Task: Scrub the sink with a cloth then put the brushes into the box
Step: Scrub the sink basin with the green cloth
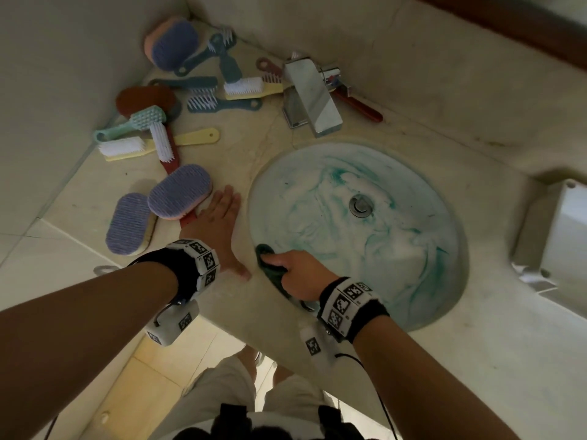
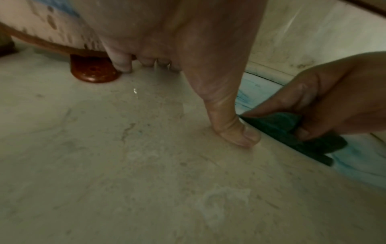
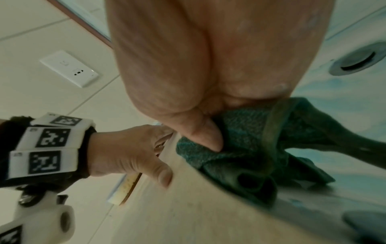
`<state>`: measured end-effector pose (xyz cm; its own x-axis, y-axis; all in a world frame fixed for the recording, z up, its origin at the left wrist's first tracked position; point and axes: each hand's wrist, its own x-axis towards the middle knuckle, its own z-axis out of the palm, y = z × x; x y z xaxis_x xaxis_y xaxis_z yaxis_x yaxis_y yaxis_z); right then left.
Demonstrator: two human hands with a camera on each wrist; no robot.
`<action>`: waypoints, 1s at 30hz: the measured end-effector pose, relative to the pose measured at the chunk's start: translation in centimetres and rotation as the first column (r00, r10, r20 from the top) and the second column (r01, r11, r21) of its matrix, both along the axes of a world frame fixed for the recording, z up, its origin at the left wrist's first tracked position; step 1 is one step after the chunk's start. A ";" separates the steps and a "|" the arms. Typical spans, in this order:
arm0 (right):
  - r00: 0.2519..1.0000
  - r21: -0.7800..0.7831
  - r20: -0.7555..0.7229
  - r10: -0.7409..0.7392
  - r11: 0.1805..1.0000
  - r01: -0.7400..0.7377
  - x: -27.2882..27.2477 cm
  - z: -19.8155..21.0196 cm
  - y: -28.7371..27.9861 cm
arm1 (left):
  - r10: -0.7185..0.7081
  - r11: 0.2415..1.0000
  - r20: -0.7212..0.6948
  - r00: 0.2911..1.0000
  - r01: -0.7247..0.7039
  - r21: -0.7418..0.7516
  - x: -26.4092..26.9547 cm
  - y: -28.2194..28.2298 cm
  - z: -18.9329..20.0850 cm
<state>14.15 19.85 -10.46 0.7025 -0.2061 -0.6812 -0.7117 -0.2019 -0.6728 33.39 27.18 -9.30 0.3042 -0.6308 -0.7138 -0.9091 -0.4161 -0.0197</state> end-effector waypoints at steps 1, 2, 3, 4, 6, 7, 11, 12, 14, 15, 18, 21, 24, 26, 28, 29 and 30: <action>1.000 -0.013 0.006 -0.015 1.000 0.015 0.7 -0.1 0.0 | -0.001 1.000 -0.001 1.000 0.001 0.000 0.0 0.0 0.0; 0.999 -0.024 0.014 -0.035 0.999 0.036 1.4 -0.3 -0.1 | 0.000 1.000 -0.001 1.000 0.000 0.001 0.0 0.0 -0.1; 0.998 -0.025 0.018 -0.064 0.998 0.065 2.0 -0.4 -0.2 | 0.002 1.000 0.000 1.000 -0.002 0.000 0.0 0.0 -0.1; 0.996 -0.025 0.018 -0.088 0.996 0.088 2.5 -0.6 -0.2 | 0.004 1.000 0.002 1.000 -0.004 -0.002 0.0 0.0 -0.1; 0.995 -0.032 0.014 -0.094 0.995 0.094 2.7 -0.8 -0.2 | -0.001 1.000 0.006 1.000 0.001 -0.004 0.0 -0.1 0.0; 0.997 -0.033 0.007 -0.080 0.996 0.080 2.3 -0.8 -0.1 | -0.004 1.000 0.008 1.000 0.004 -0.004 0.0 -0.1 0.0; 0.997 -0.055 -0.067 0.050 0.997 -0.053 -0.7 -0.2 0.5 | 0.000 1.000 0.008 1.000 0.000 -0.016 0.0 0.0 0.0; 0.994 -0.062 -0.079 0.070 0.995 -0.075 -1.3 -0.1 0.6 | 0.001 1.000 0.007 1.000 -0.001 -0.018 0.0 0.0 0.0; 0.993 -0.073 -0.092 0.070 0.994 -0.077 -2.0 -0.3 0.8 | 0.002 1.000 -0.001 1.000 -0.002 -0.019 0.0 0.0 0.1; 0.994 -0.078 -0.093 0.056 0.995 -0.063 -1.9 -0.4 1.0 | 0.002 1.000 -0.005 1.000 -0.002 -0.021 0.0 0.0 0.1; 0.997 -0.060 -0.047 -0.067 0.996 0.064 0.1 -0.2 1.2 | 0.004 1.000 -0.007 1.000 -0.004 -0.025 0.0 -0.1 0.3; 0.979 -0.035 -0.008 -0.205 0.978 0.205 2.9 -0.4 0.9 | -0.002 0.999 -0.004 1.000 0.002 -0.035 0.0 -0.2 0.4; 0.975 -0.040 -0.026 -0.222 0.974 0.221 3.5 -0.1 0.8 | -0.013 0.999 -0.005 1.000 0.013 -0.040 0.0 -0.1 0.5; 0.980 -0.027 -0.058 -0.192 0.981 0.190 2.3 0.5 1.1 | -0.014 0.999 -0.020 1.000 0.013 -0.034 0.1 0.1 0.4; 0.988 -0.024 -0.109 -0.108 0.994 0.106 0.5 1.0 1.3 | -0.013 1.000 -0.031 0.999 0.012 -0.027 0.2 0.0 0.3; 0.990 -0.026 -0.126 -0.067 0.998 0.064 -0.2 1.1 1.3 | -0.014 1.000 -0.034 0.999 0.014 -0.024 0.3 0.0 0.3; 0.989 -0.028 -0.138 -0.047 0.999 0.044 -0.7 0.9 1.2 | -0.016 1.000 -0.037 0.999 0.015 -0.019 0.3 -0.1 0.3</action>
<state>13.50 21.02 -9.52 0.5908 -0.2532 -0.7660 -0.8068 -0.1825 -0.5620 33.66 27.08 -8.95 0.2679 -0.6490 -0.7121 -0.9155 -0.4016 0.0217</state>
